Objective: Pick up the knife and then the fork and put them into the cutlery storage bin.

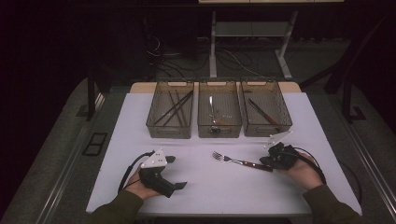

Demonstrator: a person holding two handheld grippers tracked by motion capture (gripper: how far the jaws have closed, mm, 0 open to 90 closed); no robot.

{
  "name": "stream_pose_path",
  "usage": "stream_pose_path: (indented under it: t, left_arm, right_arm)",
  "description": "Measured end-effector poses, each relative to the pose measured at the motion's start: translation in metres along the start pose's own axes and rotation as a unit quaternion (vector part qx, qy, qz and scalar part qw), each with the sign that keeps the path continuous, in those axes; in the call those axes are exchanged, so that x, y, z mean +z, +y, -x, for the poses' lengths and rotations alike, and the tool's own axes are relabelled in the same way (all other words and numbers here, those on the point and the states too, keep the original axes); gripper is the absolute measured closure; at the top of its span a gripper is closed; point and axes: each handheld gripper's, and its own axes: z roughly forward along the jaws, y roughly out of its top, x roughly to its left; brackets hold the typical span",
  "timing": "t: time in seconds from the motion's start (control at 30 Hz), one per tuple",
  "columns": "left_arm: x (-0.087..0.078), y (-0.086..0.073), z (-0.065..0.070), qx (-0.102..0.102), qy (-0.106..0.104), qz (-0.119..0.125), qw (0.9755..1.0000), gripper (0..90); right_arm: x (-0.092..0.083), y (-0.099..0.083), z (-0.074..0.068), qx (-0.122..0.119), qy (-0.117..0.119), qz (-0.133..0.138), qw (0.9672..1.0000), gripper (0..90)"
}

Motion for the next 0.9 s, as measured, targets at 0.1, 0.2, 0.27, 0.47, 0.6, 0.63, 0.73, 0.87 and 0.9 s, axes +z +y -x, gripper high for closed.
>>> stream_pose_path:
  t: [0.1, 0.2, 0.27, 0.47, 0.6, 0.63, 0.73, 0.87, 0.9]
  left_arm:
    - [0.0, 0.0, 0.0, 0.0, 0.0, 0.0, 1.0, 0.0]
    - [0.0, 0.0, 0.0, 0.001, 0.0, -0.002, 1.0, 0.0]
    - [0.0, 0.0, 0.0, 0.001, 0.0, -0.001, 1.0, 0.0]
    - [0.001, 0.0, 0.0, 0.0, 0.001, -0.002, 1.0, 0.0]
    - [0.001, 0.0, 0.0, -0.001, 0.002, -0.002, 1.0, 0.0]
    - [0.001, 0.0, 0.0, -0.002, 0.002, -0.002, 1.0, 0.0]
    - [0.001, 0.0, 0.0, -0.002, 0.002, -0.002, 1.0, 0.0]
    - [0.001, 0.0, -0.001, -0.001, 0.001, -0.002, 1.0, 0.0]
    - [0.001, 0.0, 0.0, -0.001, 0.001, -0.002, 1.0, 0.0]
  right_arm:
    - [-0.001, -0.002, -0.003, -0.005, 0.006, -0.003, 1.0, 90.0]
    - [-0.003, -0.004, -0.008, -0.01, 0.016, -0.008, 0.9998, 90.0]
    - [-0.004, -0.005, -0.013, -0.013, 0.021, -0.013, 0.9996, 90.0]
    - [-0.009, 0.0, -0.012, -0.003, 0.02, -0.012, 0.9997, 85.0]
    - [-0.016, 0.012, -0.009, 0.015, 0.037, -0.014, 0.9991, 76.2]
    - [-0.016, 0.018, -0.009, 0.016, 0.041, -0.018, 0.9989, 74.3]
    - [-0.012, 0.033, -0.012, 0.013, 0.042, -0.039, 0.9983, 71.4]
    - [-0.001, 0.048, -0.015, 0.002, 0.044, -0.073, 0.9964, 70.6]
    - [0.002, 0.05, -0.015, -0.004, 0.042, -0.079, 0.9959, 70.4]
